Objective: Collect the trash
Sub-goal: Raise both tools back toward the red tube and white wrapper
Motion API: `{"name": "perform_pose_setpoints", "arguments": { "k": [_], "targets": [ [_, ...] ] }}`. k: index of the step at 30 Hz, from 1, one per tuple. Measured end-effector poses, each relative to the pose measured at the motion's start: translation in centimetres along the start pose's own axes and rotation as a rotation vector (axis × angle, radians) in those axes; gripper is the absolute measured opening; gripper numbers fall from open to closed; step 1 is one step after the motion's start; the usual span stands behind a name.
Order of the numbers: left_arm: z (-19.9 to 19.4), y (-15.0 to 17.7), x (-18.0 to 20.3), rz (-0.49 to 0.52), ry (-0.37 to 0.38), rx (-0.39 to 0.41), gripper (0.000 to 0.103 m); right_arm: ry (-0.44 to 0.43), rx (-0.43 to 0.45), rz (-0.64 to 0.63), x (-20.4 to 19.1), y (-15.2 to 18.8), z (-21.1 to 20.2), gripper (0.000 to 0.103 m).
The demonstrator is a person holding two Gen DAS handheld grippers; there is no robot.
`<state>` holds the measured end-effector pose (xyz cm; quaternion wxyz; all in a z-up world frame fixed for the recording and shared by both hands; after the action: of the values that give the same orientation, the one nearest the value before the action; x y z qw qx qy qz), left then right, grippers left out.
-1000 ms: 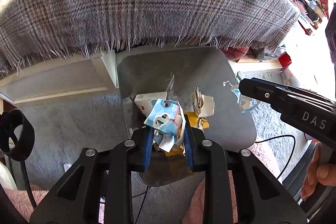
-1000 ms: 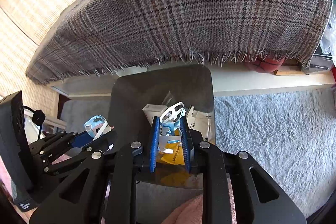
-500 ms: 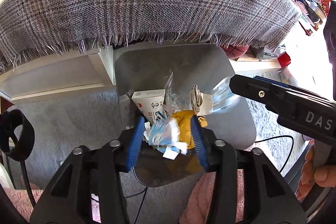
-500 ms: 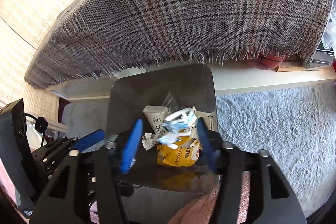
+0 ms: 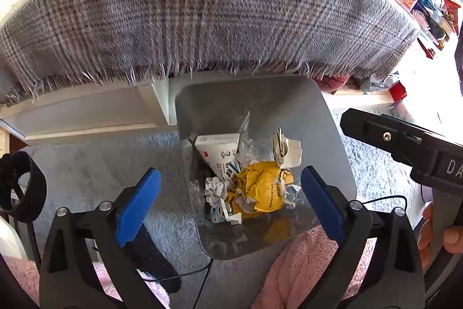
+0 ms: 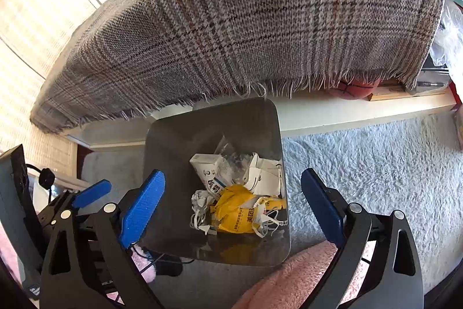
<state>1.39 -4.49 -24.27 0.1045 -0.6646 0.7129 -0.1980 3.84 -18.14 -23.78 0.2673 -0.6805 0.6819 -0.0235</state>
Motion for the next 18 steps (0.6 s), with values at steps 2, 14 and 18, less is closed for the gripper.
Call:
{"name": "perform_pose_setpoints", "arguments": {
  "k": [2, 14, 18],
  "targets": [
    [-0.6, -0.5, -0.1, -0.001, -0.008, 0.004, 0.095, 0.0, 0.016, -0.005, 0.0, -0.7, -0.8, 0.096],
    [-8.0, -9.5, -3.0, -0.009, -0.017, 0.158, 0.095, -0.014, 0.212, -0.055, -0.2, -9.7, -9.3, 0.099],
    [-9.9, -13.9, -4.2, 0.015, -0.056, 0.214, 0.095, -0.028, 0.24, -0.073, -0.7, -13.3, -10.2, 0.099]
  ]
}}
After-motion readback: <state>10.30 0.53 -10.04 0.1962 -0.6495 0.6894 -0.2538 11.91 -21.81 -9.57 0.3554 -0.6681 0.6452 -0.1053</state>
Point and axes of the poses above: each gripper's, at about its wrist camera, not at the fingertips, and z roughly the way its jaws point, x to its right, y to its underside, the point moved 4 cm from there along z, roughly the way its jaws point, and after that the axes turned 1 degree about -x, right-handed, at the moved point
